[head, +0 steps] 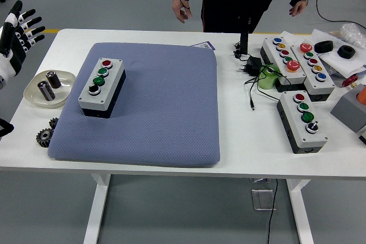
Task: Pick up the button,place it on the desk,press the button,press the button
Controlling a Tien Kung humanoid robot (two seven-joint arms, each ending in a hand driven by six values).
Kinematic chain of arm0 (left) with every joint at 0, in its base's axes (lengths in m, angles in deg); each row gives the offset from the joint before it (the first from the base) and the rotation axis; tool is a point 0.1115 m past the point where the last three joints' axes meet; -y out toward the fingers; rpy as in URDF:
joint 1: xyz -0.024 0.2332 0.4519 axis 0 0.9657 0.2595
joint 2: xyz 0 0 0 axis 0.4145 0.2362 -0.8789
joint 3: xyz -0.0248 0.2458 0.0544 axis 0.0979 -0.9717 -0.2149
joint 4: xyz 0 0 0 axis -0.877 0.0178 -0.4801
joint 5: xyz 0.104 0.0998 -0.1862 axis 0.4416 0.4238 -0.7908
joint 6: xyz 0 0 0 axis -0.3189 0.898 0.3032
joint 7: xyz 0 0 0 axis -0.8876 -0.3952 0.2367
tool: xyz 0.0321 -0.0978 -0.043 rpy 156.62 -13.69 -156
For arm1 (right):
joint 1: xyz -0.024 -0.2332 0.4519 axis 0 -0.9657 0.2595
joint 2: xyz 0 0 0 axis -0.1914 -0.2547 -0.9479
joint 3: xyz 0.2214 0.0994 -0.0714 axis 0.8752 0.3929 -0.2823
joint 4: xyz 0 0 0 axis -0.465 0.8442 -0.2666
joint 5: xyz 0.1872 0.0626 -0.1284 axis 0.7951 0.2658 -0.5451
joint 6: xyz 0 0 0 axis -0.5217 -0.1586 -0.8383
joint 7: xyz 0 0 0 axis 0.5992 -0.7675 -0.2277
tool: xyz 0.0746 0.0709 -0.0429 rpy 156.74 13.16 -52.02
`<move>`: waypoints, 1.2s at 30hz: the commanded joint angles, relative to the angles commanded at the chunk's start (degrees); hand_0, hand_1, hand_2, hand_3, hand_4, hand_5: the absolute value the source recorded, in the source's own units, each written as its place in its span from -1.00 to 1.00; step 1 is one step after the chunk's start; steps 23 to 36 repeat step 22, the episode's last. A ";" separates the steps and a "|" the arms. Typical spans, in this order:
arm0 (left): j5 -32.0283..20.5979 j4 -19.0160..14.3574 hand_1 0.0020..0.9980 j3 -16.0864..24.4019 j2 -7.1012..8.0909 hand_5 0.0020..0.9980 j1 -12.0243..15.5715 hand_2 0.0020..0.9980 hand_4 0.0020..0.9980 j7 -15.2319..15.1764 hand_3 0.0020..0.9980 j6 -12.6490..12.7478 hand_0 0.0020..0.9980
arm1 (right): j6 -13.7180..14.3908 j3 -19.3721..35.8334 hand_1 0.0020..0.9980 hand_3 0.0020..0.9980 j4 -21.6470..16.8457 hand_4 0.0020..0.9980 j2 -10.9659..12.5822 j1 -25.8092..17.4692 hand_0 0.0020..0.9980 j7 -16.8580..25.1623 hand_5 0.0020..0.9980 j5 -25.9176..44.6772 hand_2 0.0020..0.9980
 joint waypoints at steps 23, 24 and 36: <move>10.63 0.25 0.97 -0.14 -0.02 0.45 -0.45 1.00 1.00 0.73 1.00 1.39 0.96 | -0.05 -0.30 0.44 0.19 0.00 -0.62 0.06 0.15 0.51 0.03 -0.70 0.34 0.46; 10.63 0.25 0.97 -0.14 -0.02 0.45 -0.45 1.00 1.00 0.73 1.00 1.39 0.96 | -0.05 -0.30 0.44 0.19 0.00 -0.62 0.06 0.15 0.51 0.03 -0.70 0.34 0.46; 10.63 0.25 0.97 -0.14 -0.02 0.45 -0.45 1.00 1.00 0.73 1.00 1.39 0.96 | -0.05 -0.30 0.44 0.19 0.00 -0.62 0.06 0.15 0.51 0.03 -0.70 0.34 0.46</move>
